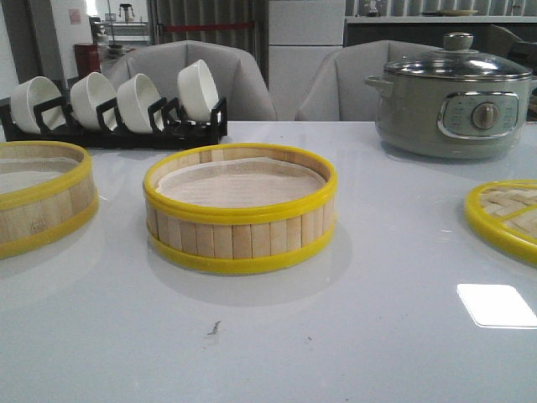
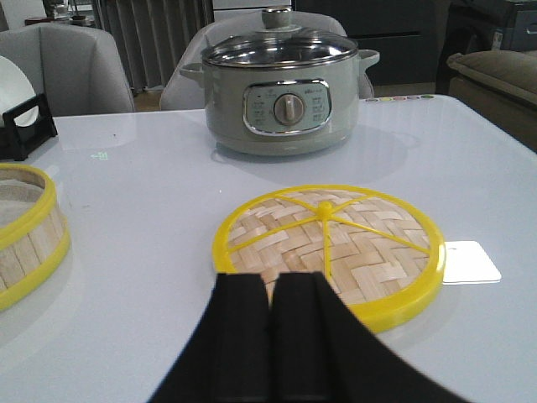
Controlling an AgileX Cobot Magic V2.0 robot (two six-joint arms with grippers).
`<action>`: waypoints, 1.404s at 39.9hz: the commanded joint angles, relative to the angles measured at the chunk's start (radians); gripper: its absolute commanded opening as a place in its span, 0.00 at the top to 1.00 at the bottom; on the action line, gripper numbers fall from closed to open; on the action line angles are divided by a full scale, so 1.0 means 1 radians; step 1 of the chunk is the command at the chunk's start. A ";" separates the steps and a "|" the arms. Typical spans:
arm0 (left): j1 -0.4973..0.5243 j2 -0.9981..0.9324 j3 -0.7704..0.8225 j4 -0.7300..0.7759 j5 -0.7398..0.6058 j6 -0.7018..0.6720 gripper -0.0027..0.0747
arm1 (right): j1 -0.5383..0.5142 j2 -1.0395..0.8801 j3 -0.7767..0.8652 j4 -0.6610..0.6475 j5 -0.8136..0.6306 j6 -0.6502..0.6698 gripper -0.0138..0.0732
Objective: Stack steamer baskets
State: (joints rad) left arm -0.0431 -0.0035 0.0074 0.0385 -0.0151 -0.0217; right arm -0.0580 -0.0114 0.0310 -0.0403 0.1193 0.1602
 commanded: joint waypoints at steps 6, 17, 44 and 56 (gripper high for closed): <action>-0.028 0.006 -0.001 -0.052 -0.018 -0.005 0.86 | -0.001 -0.019 -0.015 -0.011 -0.085 -0.004 0.81; -0.065 0.420 -0.235 -0.150 -0.003 -0.005 0.86 | -0.001 -0.019 -0.015 -0.011 -0.085 -0.004 0.81; -0.067 1.128 -1.331 -0.038 0.741 0.032 0.86 | -0.001 -0.019 -0.015 -0.011 -0.084 -0.004 0.81; -0.067 1.128 -1.316 -0.024 0.657 0.060 0.86 | -0.001 -0.019 -0.015 -0.011 -0.084 -0.004 0.81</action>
State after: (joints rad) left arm -0.1027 1.1448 -1.2818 0.0000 0.7595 0.0334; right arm -0.0580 -0.0114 0.0310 -0.0403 0.1193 0.1602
